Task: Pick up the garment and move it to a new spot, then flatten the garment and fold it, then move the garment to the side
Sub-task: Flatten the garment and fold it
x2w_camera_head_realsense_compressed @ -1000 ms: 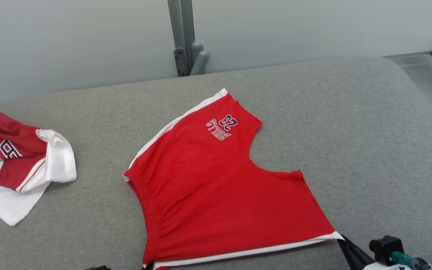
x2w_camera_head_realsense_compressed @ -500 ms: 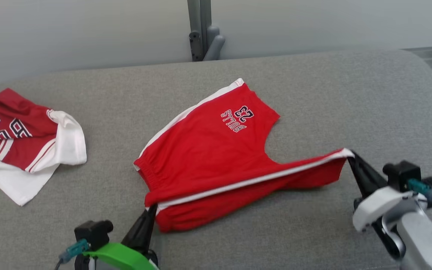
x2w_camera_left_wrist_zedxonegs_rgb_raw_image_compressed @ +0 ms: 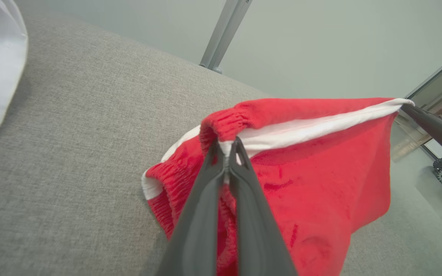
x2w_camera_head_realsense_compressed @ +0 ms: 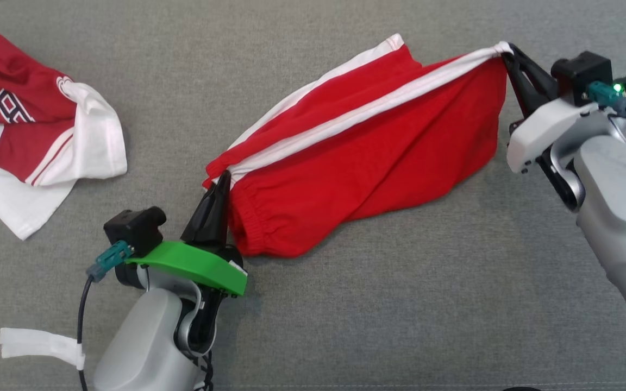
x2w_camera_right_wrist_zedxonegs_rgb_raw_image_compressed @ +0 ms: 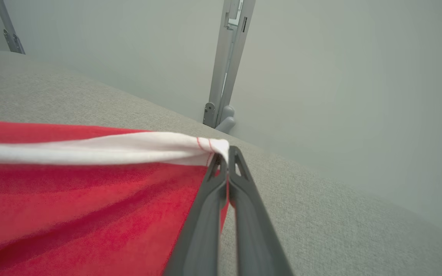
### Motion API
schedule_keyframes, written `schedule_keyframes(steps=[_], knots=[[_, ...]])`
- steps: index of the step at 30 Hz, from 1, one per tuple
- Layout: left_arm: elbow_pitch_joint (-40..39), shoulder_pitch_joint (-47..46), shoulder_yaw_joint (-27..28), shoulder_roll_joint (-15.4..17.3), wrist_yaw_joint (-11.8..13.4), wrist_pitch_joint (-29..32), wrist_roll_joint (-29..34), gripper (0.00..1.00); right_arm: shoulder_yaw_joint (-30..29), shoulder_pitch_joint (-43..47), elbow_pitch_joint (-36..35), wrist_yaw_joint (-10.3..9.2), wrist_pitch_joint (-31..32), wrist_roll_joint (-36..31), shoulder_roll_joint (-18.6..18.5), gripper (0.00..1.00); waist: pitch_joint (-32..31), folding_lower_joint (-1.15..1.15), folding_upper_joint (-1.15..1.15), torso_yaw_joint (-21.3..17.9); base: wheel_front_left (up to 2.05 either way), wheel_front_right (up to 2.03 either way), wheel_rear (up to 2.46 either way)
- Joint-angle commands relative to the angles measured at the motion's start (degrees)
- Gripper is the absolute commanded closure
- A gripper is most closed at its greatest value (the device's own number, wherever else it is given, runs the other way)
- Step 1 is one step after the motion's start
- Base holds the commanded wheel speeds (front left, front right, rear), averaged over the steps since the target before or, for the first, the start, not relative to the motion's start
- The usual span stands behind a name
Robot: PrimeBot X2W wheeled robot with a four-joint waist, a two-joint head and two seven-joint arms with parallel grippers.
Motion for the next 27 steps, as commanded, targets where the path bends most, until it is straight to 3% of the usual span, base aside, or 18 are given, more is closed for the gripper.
schedule_keyframes(steps=[1,6,10,20,21,22,23,24,27], knots=[[-0.1,-1.03,0.14,-0.38,0.14,0.01,0.88,1.0,0.49,-1.42,0.67,-0.1,-0.15,0.59,0.06,1.0,6.02,0.0,0.0,3.57,0.0,0.0,0.0],[-0.08,-3.56,-0.51,-2.1,0.14,0.01,1.13,1.0,4.32,-8.51,5.46,-0.1,-0.15,1.15,0.15,1.0,8.89,0.0,0.0,5.58,0.0,0.0,0.0],[-1.71,-4.1,2.33,-3.25,0.14,0.01,2.57,1.0,6.39,-12.58,8.71,-0.1,-0.15,1.39,0.01,1.0,10.53,0.0,0.0,7.26,0.0,0.0,0.0],[-2.31,-5.71,2.01,-3.86,0.14,0.01,2.73,1.0,7.63,-18.29,13.83,-0.11,-0.16,1.96,-0.83,1.0,12.9,0.0,0.0,9.78,0.0,0.0,0.0],[-2.48,-6.06,1.6,-3.87,0.14,0.01,2.28,0.89,7.69,-18.46,14.06,-0.11,-0.16,1.92,-0.67,0.92,13.09,0.0,0.0,9.82,0.0,0.0,0.0],[-2.57,-6.43,0.85,-3.89,0.14,0.01,2.29,0.64,7.7,-18.35,14.68,-0.11,-0.16,2.22,-0.35,0.24,13.22,0.0,0.0,9.82,0.0,0.0,0.0],[-2.83,-6.86,0.29,-3.89,0.14,0.01,2.45,0.18,7.85,-18.29,15.32,-0.1,-0.16,2.5,0.08,0.0,13.31,0.0,0.0,9.77,0.0,0.0,0.0],[-2.87,-7.05,-0.09,-3.85,0.14,0.01,2.29,0.0,7.97,-18.36,15.68,-0.1,-0.16,2.79,0.37,0.0,13.37,0.0,0.0,9.67,0.0,0.0,0.0],[-2.87,-7.3,-0.33,-3.85,0.14,0.01,2.23,0.0,7.96,-17.98,16.24,-0.1,-0.16,3.79,0.91,0.0,13.13,0.0,0.0,9.14,0.0,0.0,0.0]])
